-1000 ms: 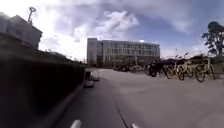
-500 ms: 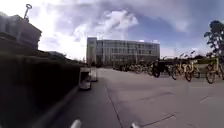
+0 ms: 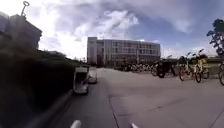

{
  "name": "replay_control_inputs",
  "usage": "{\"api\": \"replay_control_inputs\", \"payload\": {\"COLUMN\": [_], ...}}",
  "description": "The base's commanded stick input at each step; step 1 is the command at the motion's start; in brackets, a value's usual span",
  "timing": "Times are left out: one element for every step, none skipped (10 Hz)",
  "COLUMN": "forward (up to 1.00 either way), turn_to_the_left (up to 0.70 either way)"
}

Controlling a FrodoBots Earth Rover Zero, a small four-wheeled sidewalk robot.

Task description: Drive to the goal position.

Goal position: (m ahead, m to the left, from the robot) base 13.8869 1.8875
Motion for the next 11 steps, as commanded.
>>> {"api": "replay_control_inputs", "payload": {"forward": [1.0, 1.0, 1.0, 1.0, 1.0, 1.0, 1.0, 1.0, 1.0, 1.0, 1.0], "turn_to_the_left": [0.0, 0.0, 0.0, 0.0, 0.0, 0.0, 0.0, 0.0, 0.0, -0.04, -0.11]}}
